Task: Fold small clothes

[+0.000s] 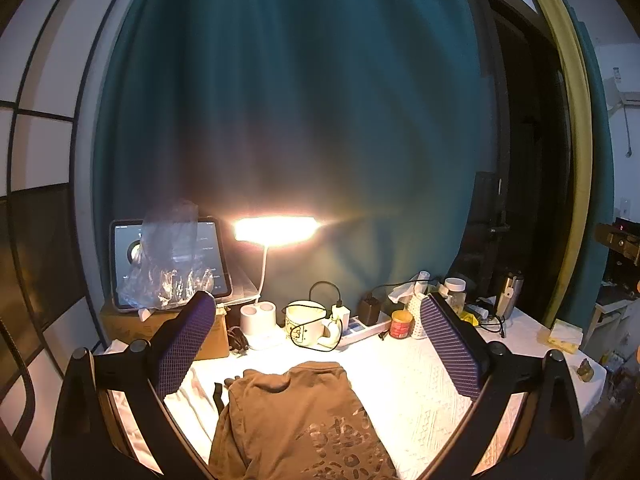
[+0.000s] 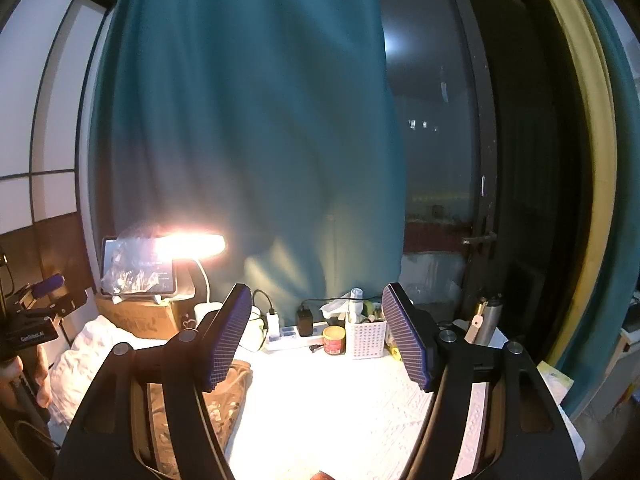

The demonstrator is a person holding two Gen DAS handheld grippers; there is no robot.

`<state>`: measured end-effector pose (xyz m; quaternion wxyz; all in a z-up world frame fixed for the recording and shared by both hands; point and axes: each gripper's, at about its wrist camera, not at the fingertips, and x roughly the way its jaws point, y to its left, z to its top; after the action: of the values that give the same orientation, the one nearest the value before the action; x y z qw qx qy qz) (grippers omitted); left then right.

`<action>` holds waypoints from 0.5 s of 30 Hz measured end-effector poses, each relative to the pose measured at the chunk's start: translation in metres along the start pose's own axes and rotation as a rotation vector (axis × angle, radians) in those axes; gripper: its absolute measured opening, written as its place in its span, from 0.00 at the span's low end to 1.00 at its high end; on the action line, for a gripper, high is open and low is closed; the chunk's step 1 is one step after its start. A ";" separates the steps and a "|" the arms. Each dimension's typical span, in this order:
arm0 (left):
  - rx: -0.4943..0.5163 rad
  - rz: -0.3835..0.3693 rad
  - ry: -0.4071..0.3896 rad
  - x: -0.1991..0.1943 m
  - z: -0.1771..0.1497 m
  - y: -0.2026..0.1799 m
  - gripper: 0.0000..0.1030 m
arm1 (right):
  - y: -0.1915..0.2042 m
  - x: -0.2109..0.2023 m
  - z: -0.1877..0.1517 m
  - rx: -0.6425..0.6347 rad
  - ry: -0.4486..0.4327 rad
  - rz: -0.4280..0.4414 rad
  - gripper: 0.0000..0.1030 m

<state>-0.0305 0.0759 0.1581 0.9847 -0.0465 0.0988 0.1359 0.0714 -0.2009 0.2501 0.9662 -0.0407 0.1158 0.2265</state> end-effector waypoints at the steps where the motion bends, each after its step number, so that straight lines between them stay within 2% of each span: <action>1: 0.000 0.001 0.002 0.000 0.000 0.000 0.98 | 0.000 0.000 0.000 -0.001 0.002 0.000 0.69; 15: 0.001 0.002 0.009 0.003 0.000 -0.003 0.98 | -0.002 0.003 -0.005 -0.006 0.009 -0.007 0.69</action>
<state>-0.0267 0.0738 0.1573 0.9841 -0.0465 0.1032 0.1368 0.0738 -0.2025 0.2448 0.9664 -0.0450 0.1193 0.2231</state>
